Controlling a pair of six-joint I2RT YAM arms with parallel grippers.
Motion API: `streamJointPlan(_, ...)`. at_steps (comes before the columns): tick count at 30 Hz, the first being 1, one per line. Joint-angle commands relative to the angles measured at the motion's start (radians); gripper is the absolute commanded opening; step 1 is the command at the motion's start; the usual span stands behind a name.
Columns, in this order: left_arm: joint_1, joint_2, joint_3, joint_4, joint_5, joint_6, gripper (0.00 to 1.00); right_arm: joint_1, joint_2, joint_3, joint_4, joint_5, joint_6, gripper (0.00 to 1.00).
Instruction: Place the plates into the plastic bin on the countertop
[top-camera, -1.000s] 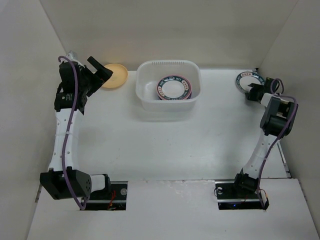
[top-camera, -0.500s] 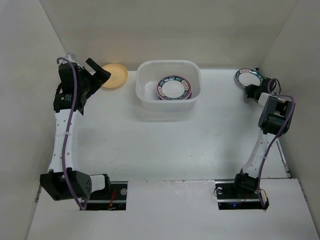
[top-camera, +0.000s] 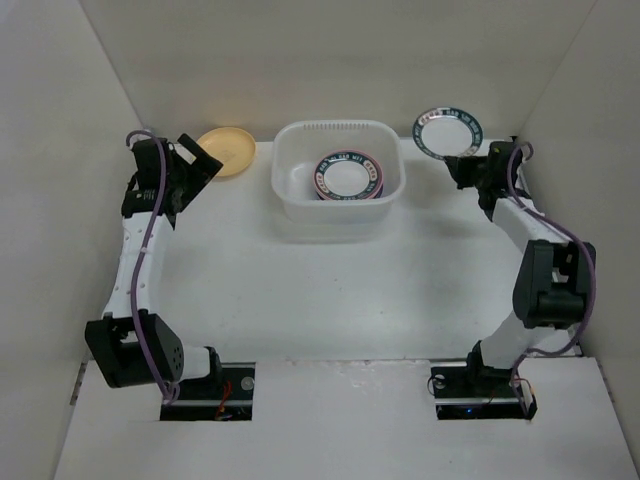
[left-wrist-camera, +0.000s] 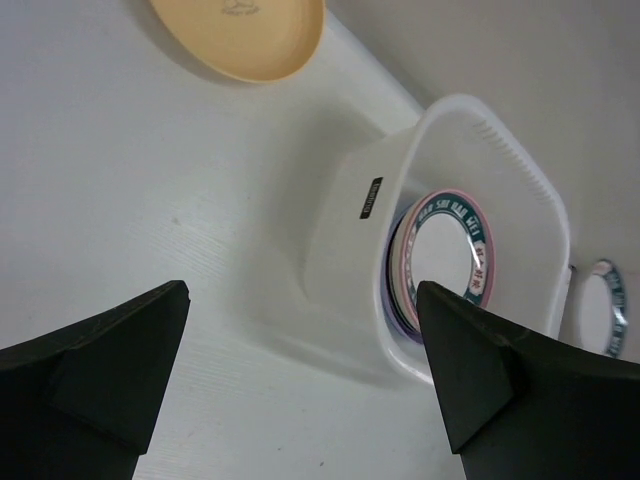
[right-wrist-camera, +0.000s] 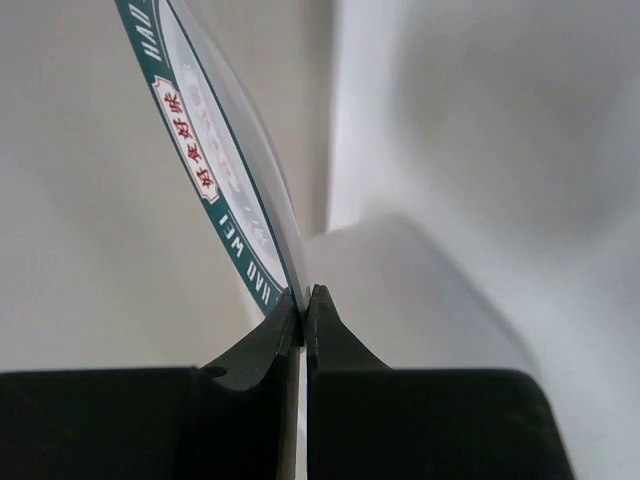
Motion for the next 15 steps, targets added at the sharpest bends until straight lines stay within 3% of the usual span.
streamJointPlan(1,0.014,0.021,-0.055,0.071,-0.022,-0.046,1.0,0.06,-0.155,0.058,0.112,-0.025,-0.104,0.0)
streamJointPlan(7,0.036,0.05,-0.132,0.12,-0.041,-0.089,1.0,0.214,-0.144,0.234,-0.006,-0.151,-0.228,0.0)
streamJointPlan(12,0.051,0.116,-0.144,0.171,-0.047,-0.14,1.0,0.324,0.038,0.421,-0.179,-0.343,-0.341,0.0)
streamJointPlan(15,0.062,0.163,-0.134,0.203,-0.049,-0.163,1.0,0.378,0.098,0.464,-0.282,-0.32,-0.418,0.0)
